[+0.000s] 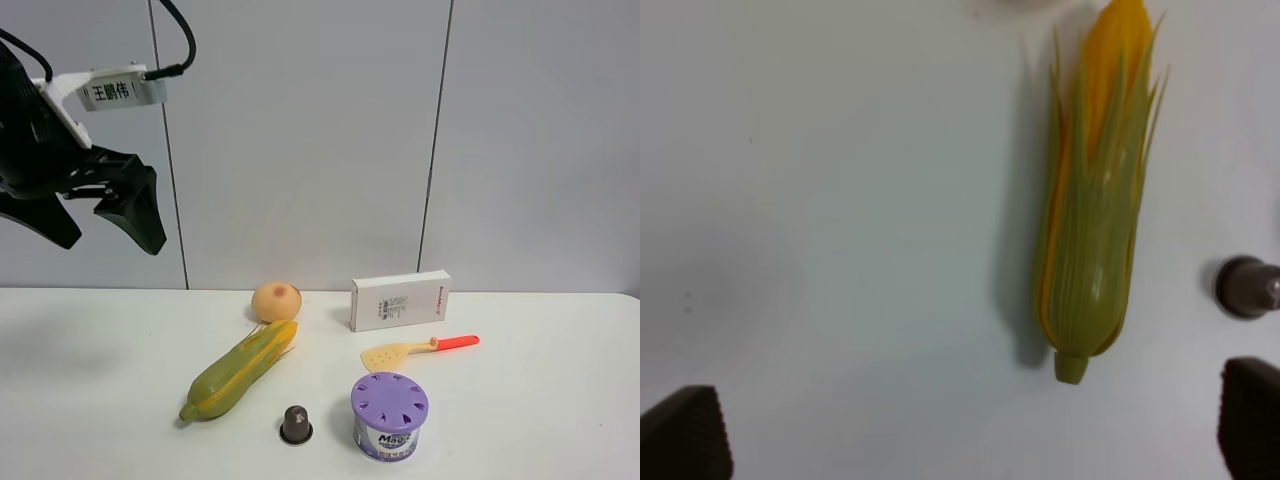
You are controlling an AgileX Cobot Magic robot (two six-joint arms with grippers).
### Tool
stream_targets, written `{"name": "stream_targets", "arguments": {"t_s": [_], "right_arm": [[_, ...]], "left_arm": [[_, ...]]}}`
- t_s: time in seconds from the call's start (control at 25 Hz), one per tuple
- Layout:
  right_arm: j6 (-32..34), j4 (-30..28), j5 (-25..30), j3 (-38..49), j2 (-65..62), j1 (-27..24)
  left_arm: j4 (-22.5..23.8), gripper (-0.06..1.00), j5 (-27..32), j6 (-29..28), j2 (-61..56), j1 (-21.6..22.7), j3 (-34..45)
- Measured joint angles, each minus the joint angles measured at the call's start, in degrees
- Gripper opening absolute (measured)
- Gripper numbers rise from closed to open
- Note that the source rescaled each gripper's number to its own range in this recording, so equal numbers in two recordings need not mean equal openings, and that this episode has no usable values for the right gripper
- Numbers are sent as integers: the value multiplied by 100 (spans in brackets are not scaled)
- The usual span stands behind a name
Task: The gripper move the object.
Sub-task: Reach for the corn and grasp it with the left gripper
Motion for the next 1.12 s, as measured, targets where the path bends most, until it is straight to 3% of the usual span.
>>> {"name": "stream_targets", "arguments": {"t_s": [0.6, 0.88, 1.12], "right_arm": [[0, 0, 0, 0, 0, 0], [0, 0, 0, 0, 0, 0], [0, 0, 0, 0, 0, 0]], "left_arm": [[-154, 100, -62, 46, 1348, -1016, -1162], [37, 100, -28, 68, 1924, -1129, -1178], [106, 100, -469, 68, 2199, -1129, -1191]]}}
